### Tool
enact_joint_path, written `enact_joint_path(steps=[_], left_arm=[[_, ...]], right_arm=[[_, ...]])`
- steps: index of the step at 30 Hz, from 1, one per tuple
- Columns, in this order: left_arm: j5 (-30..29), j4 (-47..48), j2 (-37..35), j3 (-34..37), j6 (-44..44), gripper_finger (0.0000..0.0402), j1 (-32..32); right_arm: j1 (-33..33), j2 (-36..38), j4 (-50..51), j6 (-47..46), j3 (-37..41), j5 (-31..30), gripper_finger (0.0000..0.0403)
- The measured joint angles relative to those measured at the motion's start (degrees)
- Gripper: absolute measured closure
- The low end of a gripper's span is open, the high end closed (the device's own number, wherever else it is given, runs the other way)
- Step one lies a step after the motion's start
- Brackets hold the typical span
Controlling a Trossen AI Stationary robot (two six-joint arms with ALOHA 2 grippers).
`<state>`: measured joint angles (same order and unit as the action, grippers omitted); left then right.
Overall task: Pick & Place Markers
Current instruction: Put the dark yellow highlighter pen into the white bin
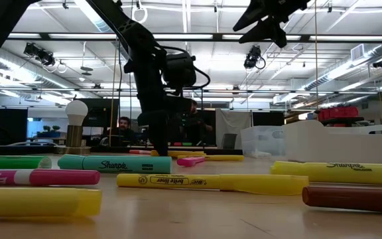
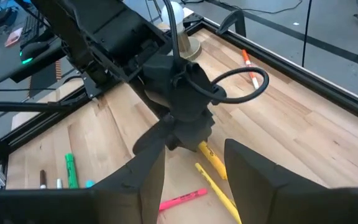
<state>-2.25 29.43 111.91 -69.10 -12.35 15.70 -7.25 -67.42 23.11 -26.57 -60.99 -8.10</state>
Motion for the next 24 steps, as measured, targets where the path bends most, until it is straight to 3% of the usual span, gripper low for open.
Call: enact_joint_path(steps=[7,14,19,24], left_arm=[[2.69,1.32,0.14,-0.07,0.99,0.0333,0.00],[5.84,5.15,-2.36,0.41,3.57,0.0333,-0.13],[8.23,5.60,-9.06,0.26,6.12,0.0333,-0.20],[10.06,4.60,-15.83,0.26,8.80,0.0333,-1.40]], right_arm=[[0.63,0.00,1.92,-0.42,0.00,-0.02,0.0237],[0.61,0.00,8.21,-2.76,0.00,-0.52,0.0237],[0.52,0.04,9.75,-4.84,1.74,-0.01,0.0233],[-0.35,0.02,1.48,-6.44,8.04,8.68,0.0202]])
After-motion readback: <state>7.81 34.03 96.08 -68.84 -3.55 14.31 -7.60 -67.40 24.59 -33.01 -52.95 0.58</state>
